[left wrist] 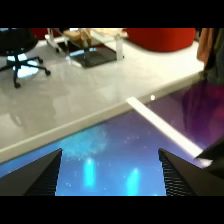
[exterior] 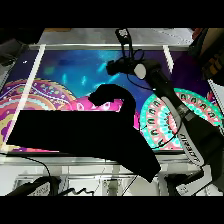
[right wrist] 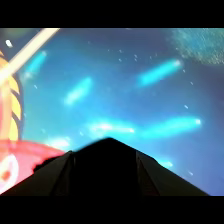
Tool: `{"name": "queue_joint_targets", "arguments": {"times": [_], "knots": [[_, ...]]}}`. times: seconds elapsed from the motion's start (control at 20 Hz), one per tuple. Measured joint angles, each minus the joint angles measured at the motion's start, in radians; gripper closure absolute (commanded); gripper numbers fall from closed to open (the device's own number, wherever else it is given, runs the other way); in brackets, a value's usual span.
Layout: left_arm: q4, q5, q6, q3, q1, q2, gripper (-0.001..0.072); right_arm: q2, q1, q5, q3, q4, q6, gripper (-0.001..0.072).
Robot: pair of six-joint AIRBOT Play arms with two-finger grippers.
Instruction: Fold the clothes and pants, and hang the long-sleeved shirts on hangers.
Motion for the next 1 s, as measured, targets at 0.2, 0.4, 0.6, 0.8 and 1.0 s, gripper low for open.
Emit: {"name": "queue_joint_targets", "arguments": {"times": [0.2, 0.4, 0.6, 0.8, 1.0], "knots": [[0.062, -0.094, 0.0, 0.0, 0.0, 0.0, 0.0697, 0.059, -0.062, 0.22, -0.003, 0.014, -0.16, 0.07], [0.142, -0.161, -0.006, 0.0, 0.002, 0.018, 0.0696, 0.105, -0.007, 0.415, -0.056, 0.037, -0.263, 0.0701], [0.217, -0.194, -0.019, 0.0, 0.019, 0.058, 0.0696, 0.158, 0.113, 0.522, -0.271, 0.04, -0.297, 0.0702], [0.247, -0.202, -0.027, 0.0, 0.055, 0.088, 0.0696, 0.243, 0.227, 0.558, -0.512, 0.09, -0.349, 0.0196], [0.256, -0.208, -0.05, 0.0, 0.068, 0.093, 0.0696, 0.275, 0.338, 0.533, -0.671, 0.164, -0.412, 0.0017]]}}
